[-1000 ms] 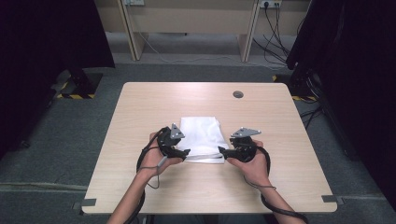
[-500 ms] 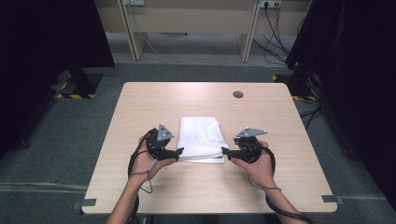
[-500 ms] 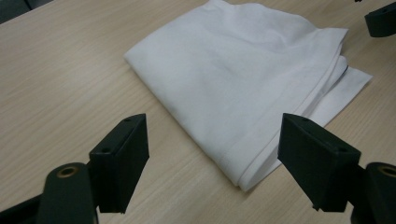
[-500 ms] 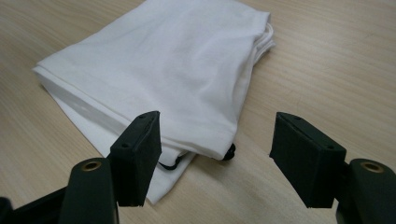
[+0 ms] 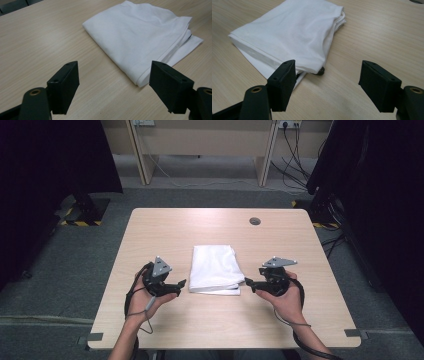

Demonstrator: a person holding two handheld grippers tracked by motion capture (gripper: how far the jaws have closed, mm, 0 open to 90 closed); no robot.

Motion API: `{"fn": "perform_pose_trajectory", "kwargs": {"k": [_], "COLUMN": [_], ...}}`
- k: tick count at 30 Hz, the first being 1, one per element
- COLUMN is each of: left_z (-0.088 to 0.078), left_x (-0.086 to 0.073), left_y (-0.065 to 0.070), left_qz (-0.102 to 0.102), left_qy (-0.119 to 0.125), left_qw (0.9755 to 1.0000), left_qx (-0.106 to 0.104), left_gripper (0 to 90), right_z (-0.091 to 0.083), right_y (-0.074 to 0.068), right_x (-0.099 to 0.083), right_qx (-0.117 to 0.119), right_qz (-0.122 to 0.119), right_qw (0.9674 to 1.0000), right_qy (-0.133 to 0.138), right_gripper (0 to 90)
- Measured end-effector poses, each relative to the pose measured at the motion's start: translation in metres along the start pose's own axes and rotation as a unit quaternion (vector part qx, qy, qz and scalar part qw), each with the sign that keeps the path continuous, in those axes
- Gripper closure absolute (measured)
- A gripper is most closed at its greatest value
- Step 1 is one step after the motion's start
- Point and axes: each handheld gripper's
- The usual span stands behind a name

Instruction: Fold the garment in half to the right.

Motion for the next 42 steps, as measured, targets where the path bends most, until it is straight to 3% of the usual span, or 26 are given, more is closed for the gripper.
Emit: {"fn": "perform_pose_trajectory", "kwargs": {"k": [18, 42], "left_z": [-0.022, -0.023], "left_x": [-0.025, -0.046], "left_y": [-0.011, -0.013], "left_qz": [-0.024, -0.043], "left_qy": [0.023, 0.034], "left_qw": [0.9992, 0.9980], "left_qx": [0.022, 0.033], "left_gripper": [22.9, 22.9], "right_z": [-0.027, -0.054], "right_y": [0.028, 0.054], "right_x": [-0.021, -0.054], "right_qx": [-0.024, -0.059], "right_qz": [0.026, 0.054], "right_qw": [0.9993, 0.9967], "right_qy": [0.008, 0.016], "right_gripper": [27.7, 27.1]}}
Point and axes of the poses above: each handheld gripper's, and its own axes: z roughly forward along the jaws, x roughly out of its top, y roughly to its right, and after that the axes turned 2 degrees about -x, right-handed
